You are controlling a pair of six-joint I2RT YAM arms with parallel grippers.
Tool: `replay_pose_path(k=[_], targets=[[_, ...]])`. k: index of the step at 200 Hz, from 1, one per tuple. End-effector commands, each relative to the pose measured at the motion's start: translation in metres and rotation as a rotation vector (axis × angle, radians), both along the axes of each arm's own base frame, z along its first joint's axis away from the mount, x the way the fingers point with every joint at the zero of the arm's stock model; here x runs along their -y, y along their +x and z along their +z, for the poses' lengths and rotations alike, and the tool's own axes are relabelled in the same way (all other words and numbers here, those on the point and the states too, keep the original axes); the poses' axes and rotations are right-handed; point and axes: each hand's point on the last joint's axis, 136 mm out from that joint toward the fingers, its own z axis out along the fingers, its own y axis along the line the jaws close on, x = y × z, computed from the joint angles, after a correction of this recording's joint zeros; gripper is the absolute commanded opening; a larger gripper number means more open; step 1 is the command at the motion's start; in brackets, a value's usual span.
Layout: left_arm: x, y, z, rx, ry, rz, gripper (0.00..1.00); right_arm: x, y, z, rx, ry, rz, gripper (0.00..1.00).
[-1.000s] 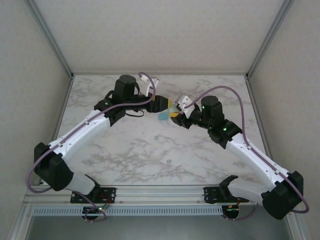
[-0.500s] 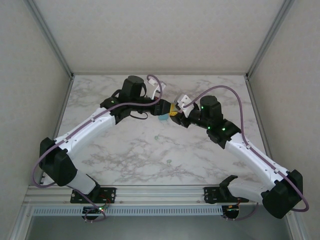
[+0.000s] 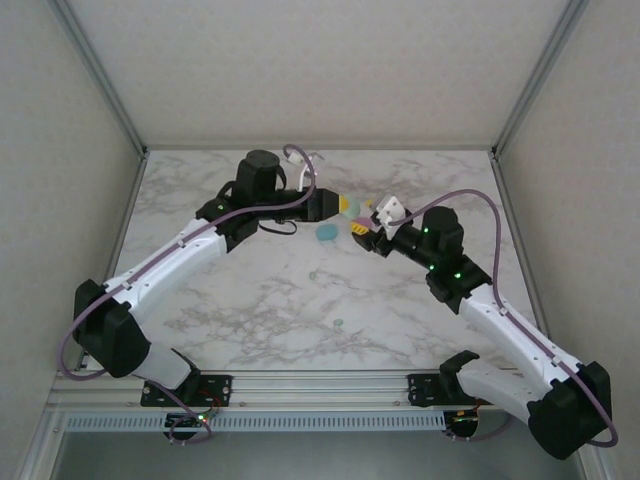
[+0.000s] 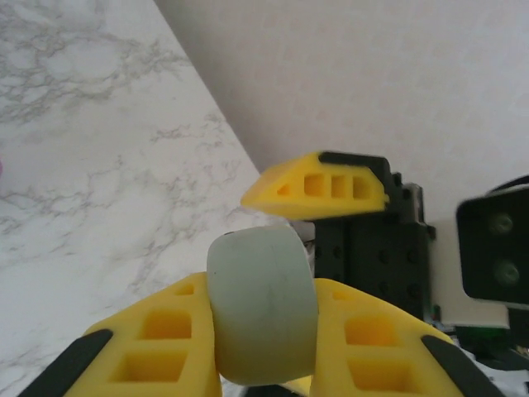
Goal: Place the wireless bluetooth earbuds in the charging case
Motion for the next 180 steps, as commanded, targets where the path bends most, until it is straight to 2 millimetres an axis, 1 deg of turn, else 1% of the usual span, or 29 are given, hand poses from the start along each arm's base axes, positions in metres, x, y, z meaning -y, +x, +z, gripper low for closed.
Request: replay_pose_path(k=[1, 13, 38, 61, 82, 115, 161, 180], targets=[[-0.003, -0.012, 0.034, -0.002, -0.105, -0.028, 0.07, -0.004, -0.008, 0.028, 0.103, 0.063, 0.083, 0.6], [-0.004, -0.013, 0.036, -0.007, -0.114, -0.027, 0.07, -0.009, -0.011, 0.032, 0.123, 0.053, 0.122, 0.6], [-0.004, -0.014, 0.042, -0.014, -0.139, -0.025, 0.08, -0.016, -0.015, 0.045, 0.136, 0.088, 0.174, 0.59], [-0.003, -0.015, 0.043, -0.025, -0.154, -0.034, 0.08, -0.015, -0.011, 0.055, 0.166, 0.111, 0.157, 0.57], [-0.003, -0.015, 0.042, -0.031, -0.156, -0.036, 0.08, -0.015, -0.01, 0.06, 0.176, 0.116, 0.154, 0.54], [-0.003, -0.014, 0.04, -0.035, -0.148, -0.033, 0.09, -0.017, -0.017, 0.067, 0.185, 0.131, 0.188, 0.54], [-0.003, -0.016, 0.043, -0.034, -0.157, -0.045, 0.09, -0.017, -0.012, 0.065, 0.17, 0.122, 0.171, 0.48], [-0.003, -0.017, 0.046, -0.029, -0.163, -0.05, 0.09, -0.017, -0.01, 0.061, 0.151, 0.107, 0.169, 0.45]])
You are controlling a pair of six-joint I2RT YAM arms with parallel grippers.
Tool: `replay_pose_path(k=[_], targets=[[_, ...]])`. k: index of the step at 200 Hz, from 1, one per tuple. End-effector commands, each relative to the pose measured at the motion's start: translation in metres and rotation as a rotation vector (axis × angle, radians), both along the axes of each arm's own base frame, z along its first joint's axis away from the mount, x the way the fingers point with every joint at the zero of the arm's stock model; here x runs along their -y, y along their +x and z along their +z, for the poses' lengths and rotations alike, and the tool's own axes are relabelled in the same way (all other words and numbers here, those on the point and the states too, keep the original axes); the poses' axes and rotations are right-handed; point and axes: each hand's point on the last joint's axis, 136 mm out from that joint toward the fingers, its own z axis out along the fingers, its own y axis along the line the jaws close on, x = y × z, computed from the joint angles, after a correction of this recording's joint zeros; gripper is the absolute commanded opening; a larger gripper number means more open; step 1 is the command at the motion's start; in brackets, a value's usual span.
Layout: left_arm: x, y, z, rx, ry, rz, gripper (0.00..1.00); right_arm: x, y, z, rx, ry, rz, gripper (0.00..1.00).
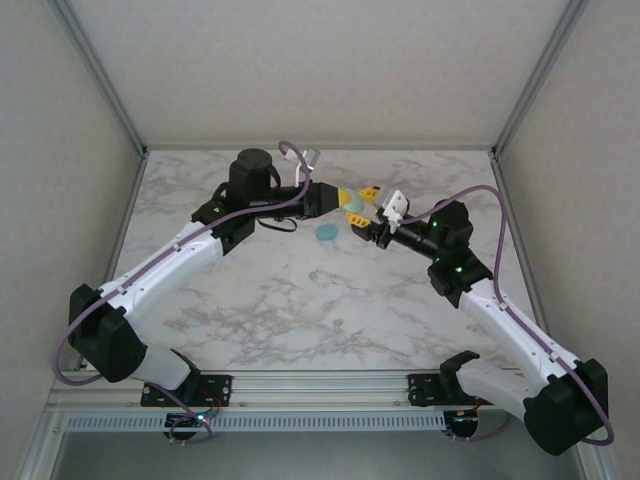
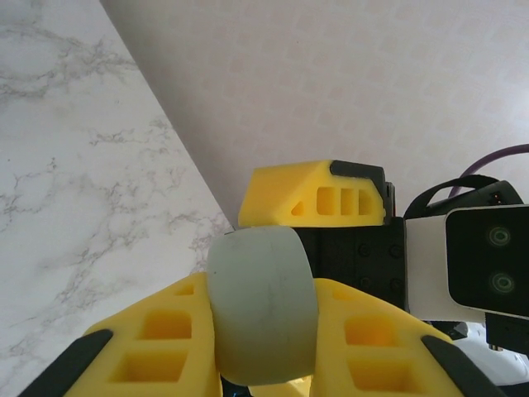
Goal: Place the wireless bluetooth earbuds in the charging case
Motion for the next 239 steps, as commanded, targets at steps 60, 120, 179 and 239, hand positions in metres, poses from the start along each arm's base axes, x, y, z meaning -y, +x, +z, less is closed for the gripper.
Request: replay_pose_path(k=[60, 120, 179, 239], targets=[[-0.011, -0.01, 0.029, 0.119, -0.036, -0.006, 0.36, -0.005, -0.002, 0.017, -0.071, -0.004, 0.047, 0.34], [-0.058, -0.02, 0.031, 0.658, 0.184, 0.108, 0.67, -0.021, -0.028, 0.022, -0.294, -0.023, 0.278, 0.3], [-0.066, -0.056, 0.001, 1.029, 0.313, -0.138, 0.63, -0.029, -0.058, 0.038, -0.358, -0.045, 0.501, 0.3], [-0.049, -0.064, 0.013, 1.006, 0.186, -0.217, 0.61, -0.034, -0.061, 0.031, -0.354, -0.093, 0.521, 0.3]])
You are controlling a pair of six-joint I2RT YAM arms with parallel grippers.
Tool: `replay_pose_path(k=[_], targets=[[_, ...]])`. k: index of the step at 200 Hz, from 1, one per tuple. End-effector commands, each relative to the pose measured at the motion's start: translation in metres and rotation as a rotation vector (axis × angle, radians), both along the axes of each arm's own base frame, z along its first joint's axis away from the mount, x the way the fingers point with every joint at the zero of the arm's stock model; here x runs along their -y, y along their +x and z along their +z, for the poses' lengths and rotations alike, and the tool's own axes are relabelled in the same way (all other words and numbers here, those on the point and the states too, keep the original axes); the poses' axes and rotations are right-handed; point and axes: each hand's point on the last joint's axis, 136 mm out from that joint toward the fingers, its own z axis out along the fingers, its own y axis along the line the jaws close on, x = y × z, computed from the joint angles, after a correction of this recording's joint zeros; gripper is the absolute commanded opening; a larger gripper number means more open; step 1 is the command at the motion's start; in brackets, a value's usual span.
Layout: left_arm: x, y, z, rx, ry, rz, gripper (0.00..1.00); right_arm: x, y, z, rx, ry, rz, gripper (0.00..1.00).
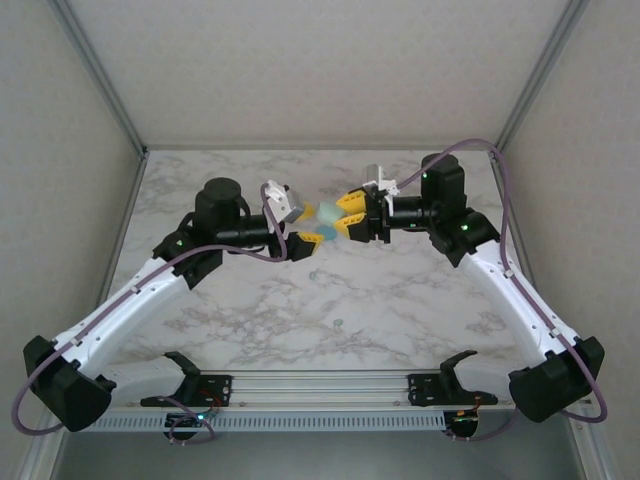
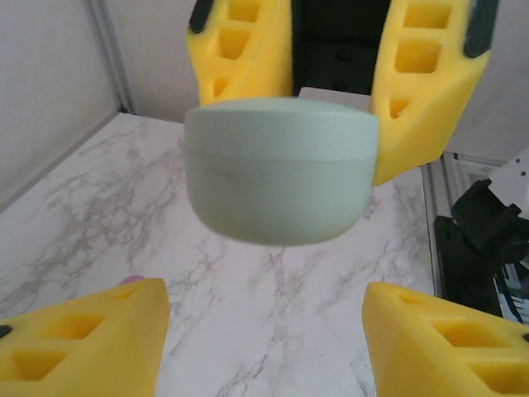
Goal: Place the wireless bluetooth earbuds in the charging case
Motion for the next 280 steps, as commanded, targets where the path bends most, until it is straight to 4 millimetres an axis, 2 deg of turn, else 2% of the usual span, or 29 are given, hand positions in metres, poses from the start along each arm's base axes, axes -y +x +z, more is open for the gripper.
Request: replay_pose_path(k=[1, 131, 236, 280], targets=[[0.003, -0.01, 0.026, 0.053, -0.045, -0.077, 0.61, -0.002, -0.01, 0.005, 0.02, -0.004, 0.052, 0.3], [0.012, -0.011, 0.032, -0.014, -0.068, -0.132, 0.5, -0.004, -0.007, -0.001, 0.07, -0.013, 0.045, 0.31], [0.014, -0.009, 0.03, -0.03, -0.063, -0.132, 0.48, -0.006, -0.004, -0.006, 0.083, -0.024, 0.034, 0.32], [0.014, -0.01, 0.026, -0.035, -0.046, -0.137, 0.41, -0.007, -0.005, -0.003, 0.091, -0.017, 0.033, 0.32]])
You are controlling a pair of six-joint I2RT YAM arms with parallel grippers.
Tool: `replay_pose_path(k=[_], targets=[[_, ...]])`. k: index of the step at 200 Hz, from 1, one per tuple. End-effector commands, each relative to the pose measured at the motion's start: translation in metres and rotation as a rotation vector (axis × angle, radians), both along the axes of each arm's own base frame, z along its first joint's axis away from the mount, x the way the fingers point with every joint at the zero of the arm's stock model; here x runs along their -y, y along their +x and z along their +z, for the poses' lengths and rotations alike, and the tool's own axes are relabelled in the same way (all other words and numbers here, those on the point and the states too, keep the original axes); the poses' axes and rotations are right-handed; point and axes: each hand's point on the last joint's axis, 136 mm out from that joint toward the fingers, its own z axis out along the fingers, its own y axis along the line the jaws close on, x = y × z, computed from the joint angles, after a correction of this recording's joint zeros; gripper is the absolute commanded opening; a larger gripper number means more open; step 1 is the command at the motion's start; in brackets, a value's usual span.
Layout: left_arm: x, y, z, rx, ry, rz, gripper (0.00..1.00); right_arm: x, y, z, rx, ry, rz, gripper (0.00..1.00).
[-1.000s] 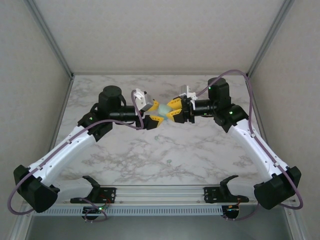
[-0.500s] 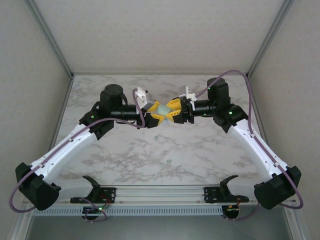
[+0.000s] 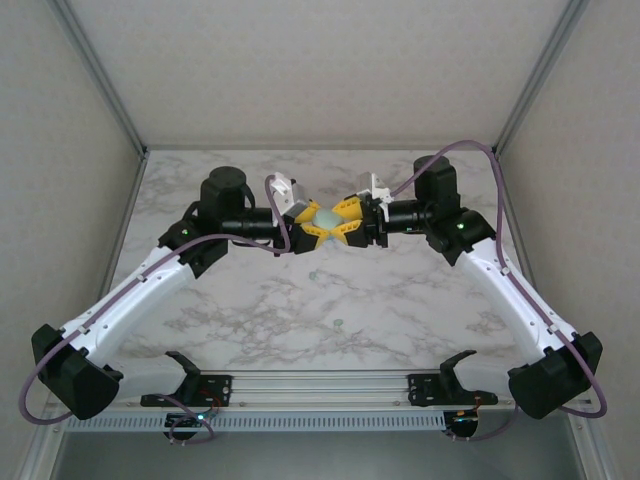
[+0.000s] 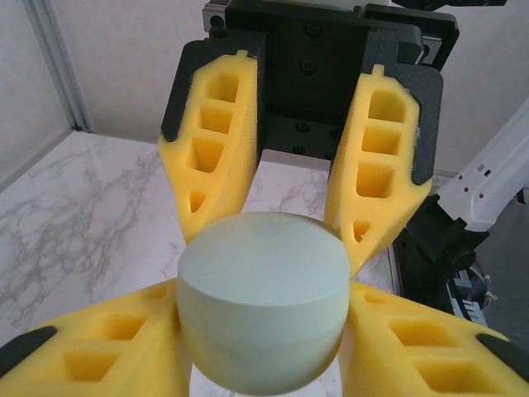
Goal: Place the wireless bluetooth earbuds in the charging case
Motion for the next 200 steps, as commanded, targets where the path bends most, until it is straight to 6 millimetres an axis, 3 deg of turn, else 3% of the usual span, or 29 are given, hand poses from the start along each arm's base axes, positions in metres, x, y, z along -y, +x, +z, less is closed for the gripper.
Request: replay_pose_path(k=[1, 49, 102, 200], targets=[[0.001, -0.004, 0.011, 0.009, -0.012, -0.034, 0.41, -0.002, 0.0, 0.007, 0.041, 0.014, 0.002, 0.32], [0.0, -0.005, 0.005, 0.029, 0.014, -0.04, 0.34, -0.002, 0.002, 0.011, 0.022, 0.022, -0.014, 0.34], [-0.006, -0.007, 0.006, 0.096, -0.022, -0.011, 0.25, 0.005, 0.025, 0.011, -0.082, 0.014, -0.158, 0.53], [-0.009, -0.001, 0.013, 0.124, -0.086, 0.051, 0.21, 0.01, 0.05, 0.022, -0.239, 0.046, -0.309, 0.64]])
